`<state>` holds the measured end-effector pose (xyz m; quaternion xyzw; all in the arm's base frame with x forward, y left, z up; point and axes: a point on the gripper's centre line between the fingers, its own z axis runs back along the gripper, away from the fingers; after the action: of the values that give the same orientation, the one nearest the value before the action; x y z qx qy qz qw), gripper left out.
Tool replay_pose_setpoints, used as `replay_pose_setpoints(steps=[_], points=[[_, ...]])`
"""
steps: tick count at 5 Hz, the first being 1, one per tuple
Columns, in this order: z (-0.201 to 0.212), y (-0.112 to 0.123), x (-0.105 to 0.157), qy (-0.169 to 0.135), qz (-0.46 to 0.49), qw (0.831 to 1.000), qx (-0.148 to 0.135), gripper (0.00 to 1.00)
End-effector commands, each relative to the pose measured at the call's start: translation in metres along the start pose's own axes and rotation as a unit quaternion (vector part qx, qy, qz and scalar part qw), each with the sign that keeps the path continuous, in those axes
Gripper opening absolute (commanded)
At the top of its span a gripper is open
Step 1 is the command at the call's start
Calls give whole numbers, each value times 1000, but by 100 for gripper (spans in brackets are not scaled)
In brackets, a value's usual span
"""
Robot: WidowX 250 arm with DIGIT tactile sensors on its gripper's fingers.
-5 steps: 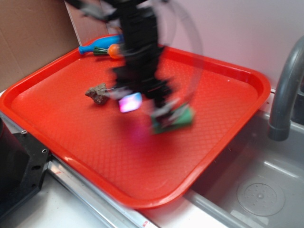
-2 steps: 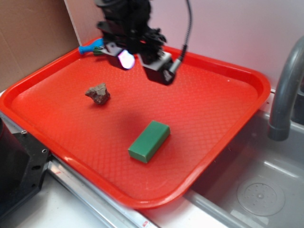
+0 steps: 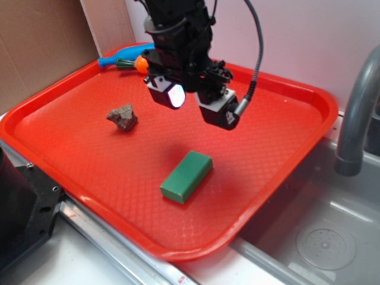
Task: Grab the green block.
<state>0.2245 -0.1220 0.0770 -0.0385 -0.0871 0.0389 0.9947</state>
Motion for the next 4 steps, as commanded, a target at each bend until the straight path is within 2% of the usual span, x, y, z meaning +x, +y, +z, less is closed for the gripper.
replay_pose_setpoints(steps=[1, 2, 3, 4], points=[[-8, -14, -60, 32, -22, 999, -11, 100], [-21, -16, -89, 69, -39, 997, 9, 100], [-35, -16, -95, 86, -45, 995, 6, 100], [-40, -12, -65, 85, -54, 995, 2, 100]])
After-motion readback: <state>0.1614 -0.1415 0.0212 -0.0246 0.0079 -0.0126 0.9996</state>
